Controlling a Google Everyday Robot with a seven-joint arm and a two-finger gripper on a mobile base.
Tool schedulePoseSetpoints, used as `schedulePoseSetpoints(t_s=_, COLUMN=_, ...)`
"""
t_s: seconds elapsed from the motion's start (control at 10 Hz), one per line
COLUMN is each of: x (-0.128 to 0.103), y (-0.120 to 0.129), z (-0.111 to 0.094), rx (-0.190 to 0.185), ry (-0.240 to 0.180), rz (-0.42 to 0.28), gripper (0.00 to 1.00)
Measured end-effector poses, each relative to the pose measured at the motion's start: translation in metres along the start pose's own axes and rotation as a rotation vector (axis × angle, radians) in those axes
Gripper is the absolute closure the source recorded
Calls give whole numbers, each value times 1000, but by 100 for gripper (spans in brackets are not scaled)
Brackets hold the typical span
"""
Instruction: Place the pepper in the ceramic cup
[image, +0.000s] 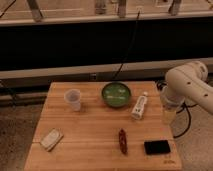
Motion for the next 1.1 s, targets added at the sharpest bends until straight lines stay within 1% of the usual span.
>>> schedulePoseSetpoints(t_s=0.9, x=0, y=0, z=0, rx=-1, ry=0, rz=-1, gripper=20)
schedulePoseSetpoints(t_s=1.1, x=-10, y=10, z=5, rx=-13, ry=8, rz=-36, gripper=20)
